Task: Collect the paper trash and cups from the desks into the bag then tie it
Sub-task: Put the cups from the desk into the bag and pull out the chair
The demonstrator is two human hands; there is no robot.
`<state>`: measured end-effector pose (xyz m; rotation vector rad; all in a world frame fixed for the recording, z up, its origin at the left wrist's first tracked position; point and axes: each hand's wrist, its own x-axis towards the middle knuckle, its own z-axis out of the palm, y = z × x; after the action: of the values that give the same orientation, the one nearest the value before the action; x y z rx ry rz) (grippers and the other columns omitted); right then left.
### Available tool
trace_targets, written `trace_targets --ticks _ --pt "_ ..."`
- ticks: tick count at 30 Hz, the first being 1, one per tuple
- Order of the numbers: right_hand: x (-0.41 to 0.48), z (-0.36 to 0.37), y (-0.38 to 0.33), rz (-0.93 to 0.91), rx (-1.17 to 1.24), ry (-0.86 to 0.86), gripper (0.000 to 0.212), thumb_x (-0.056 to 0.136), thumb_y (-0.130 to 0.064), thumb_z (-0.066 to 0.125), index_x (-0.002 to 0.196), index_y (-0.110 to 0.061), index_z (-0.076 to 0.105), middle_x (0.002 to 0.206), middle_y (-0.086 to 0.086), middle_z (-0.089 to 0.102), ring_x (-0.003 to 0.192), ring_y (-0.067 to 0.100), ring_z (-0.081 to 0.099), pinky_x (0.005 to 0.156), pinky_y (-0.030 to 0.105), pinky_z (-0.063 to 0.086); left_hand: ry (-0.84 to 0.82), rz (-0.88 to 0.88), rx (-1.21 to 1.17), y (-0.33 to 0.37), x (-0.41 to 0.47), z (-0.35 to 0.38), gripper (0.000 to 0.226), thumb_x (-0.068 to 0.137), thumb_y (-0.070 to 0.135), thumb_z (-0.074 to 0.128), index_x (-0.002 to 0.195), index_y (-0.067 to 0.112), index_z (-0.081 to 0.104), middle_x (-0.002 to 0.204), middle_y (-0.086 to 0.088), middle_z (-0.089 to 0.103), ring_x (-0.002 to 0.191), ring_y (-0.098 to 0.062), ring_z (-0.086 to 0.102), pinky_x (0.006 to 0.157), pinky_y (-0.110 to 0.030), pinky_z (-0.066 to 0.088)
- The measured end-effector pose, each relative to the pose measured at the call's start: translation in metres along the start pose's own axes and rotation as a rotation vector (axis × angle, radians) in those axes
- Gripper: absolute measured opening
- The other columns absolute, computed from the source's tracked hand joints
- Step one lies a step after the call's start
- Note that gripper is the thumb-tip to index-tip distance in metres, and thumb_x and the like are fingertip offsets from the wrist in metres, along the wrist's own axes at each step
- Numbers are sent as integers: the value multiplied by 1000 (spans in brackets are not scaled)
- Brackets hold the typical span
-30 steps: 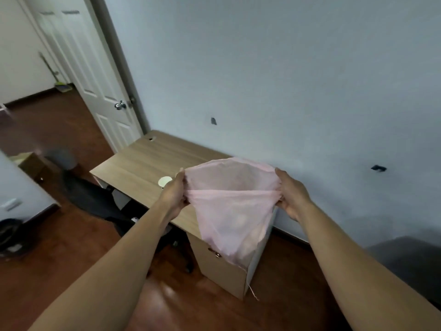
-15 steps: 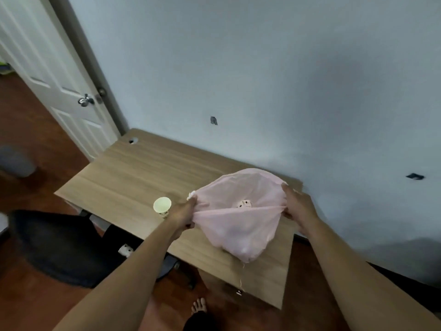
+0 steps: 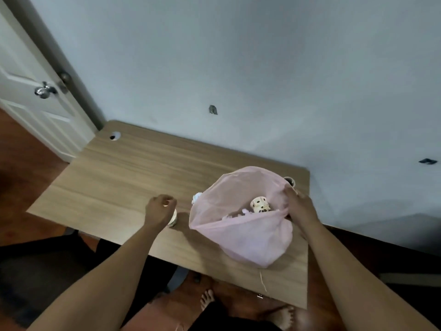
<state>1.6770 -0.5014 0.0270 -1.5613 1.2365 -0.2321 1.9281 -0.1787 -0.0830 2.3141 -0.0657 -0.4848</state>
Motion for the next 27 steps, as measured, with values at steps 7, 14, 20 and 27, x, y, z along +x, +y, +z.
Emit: trace_targets --ticks 7,14,20,27 --pt "-3 11 5 2 73 14 36 111 -42 55 114 -17 80 102 2 80 87 14 72 63 22 53 -191 11 463 -55 26 20 98 82 38 93 164 34 41 167 -10 29 149 -41 31 112 -58 48" --pt "-2 16 13 41 141 20 33 108 -42 60 100 -18 80 108 14 82 91 25 76 73 31 55 -138 39 278 -54 33 32 77 83 29 91 150 19 54 143 -17 50 119 -43 64 96 -46 54" --pt "1 15 16 46 151 23 36 101 -53 62 100 -23 83 106 9 83 107 34 79 86 42 62 -5 191 -289 40 37 14 64 92 57 75 141 18 62 130 -8 70 118 -28 70 97 -44 57" --pt "-1 17 16 61 212 -10 37 101 -53 65 109 -22 83 102 5 84 101 33 79 81 40 59 -828 148 -464 136 -20 43 42 101 42 77 131 14 72 121 -16 77 98 -29 76 95 -50 62"
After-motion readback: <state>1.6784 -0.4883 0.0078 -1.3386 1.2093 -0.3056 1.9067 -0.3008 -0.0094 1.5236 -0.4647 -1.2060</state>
